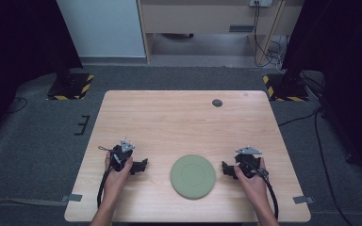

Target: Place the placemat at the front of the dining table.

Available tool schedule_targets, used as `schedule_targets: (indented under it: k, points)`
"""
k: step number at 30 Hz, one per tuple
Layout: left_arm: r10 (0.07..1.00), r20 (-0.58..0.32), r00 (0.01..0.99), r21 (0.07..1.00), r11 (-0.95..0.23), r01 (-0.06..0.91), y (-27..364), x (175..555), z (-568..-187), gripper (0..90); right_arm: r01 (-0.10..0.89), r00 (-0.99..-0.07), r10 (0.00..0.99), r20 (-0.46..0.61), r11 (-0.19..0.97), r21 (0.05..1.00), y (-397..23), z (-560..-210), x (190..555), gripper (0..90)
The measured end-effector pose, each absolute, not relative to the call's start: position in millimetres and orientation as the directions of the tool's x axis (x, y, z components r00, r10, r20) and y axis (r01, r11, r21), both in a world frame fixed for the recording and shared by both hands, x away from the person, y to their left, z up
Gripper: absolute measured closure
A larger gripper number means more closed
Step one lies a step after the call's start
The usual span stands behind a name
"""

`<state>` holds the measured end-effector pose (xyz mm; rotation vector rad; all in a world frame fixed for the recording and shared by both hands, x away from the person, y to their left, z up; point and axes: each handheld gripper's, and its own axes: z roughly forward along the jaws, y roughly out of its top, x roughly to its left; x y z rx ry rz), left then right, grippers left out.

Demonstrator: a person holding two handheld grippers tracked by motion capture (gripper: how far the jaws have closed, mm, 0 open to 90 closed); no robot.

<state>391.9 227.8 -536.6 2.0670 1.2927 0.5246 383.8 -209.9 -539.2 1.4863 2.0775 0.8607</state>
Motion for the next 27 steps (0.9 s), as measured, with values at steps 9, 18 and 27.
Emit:
schedule_targets:
  k: [9,18,27]
  points:
    - [0.859,0.000,0.512,0.744,-0.342,0.574,217,374,-526,1.6,0.637,-0.419,0.908,0.011,0.285,0.716,-205,-530,373,4.5]
    - [0.824,-0.041,0.565,0.762,-0.341,0.551,203,359,-523,2.1,0.575,-0.502,0.865,-0.005,0.338,0.745,-203,-520,351,4.3]
    - [0.785,-0.053,0.617,0.760,-0.369,0.535,183,350,-523,2.5,0.539,-0.565,0.824,-0.034,0.400,0.742,-196,-520,339,5.8]
